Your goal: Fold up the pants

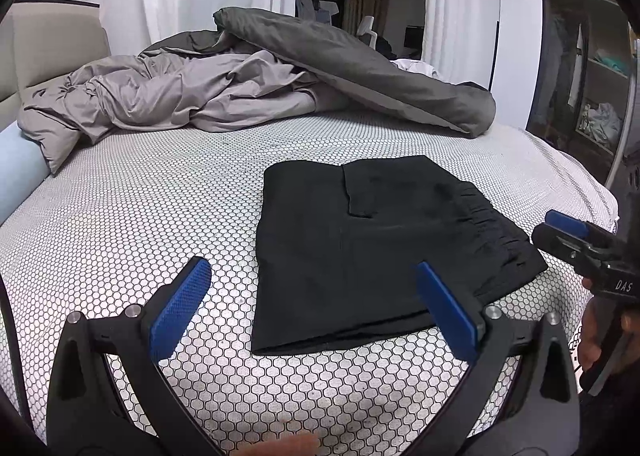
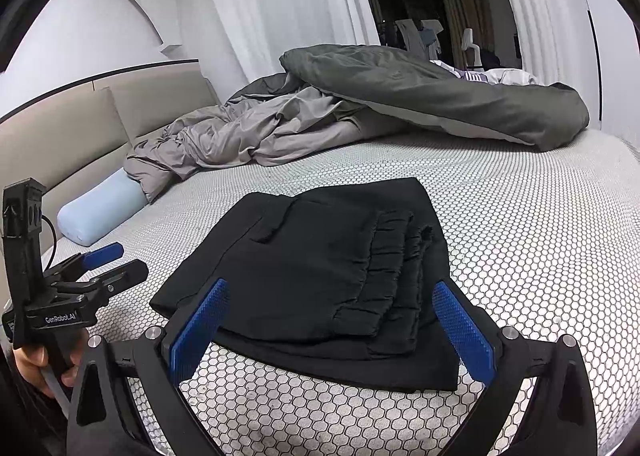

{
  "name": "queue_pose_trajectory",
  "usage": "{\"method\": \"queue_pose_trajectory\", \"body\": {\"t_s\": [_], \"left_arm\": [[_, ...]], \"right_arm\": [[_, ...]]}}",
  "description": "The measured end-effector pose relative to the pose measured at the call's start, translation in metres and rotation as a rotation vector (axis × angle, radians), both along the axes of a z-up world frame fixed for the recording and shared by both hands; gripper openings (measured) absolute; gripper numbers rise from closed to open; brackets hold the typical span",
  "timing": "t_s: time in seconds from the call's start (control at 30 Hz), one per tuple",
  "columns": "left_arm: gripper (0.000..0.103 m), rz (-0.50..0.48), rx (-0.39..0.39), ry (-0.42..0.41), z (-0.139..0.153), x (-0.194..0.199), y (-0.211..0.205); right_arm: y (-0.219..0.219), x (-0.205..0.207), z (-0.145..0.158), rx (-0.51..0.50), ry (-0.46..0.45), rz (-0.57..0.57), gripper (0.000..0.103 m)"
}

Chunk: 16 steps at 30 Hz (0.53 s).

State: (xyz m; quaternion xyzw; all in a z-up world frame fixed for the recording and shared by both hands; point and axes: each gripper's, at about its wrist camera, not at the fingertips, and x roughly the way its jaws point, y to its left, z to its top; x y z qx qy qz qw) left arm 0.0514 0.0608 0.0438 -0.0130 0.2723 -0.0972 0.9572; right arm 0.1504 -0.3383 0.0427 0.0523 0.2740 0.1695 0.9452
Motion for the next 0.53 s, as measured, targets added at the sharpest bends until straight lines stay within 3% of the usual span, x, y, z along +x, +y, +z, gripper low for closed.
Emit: {"method": "queue_pose_trajectory", "body": {"t_s": [0.53], "left_arm": [[0.102, -0.014, 0.025, -0.005, -0.002, 0.0021, 0.0042]], "right_arm": [[0.0014, -0.0029, 0.0035, -0.022, -0.016, 0.021, 0.103]]}}
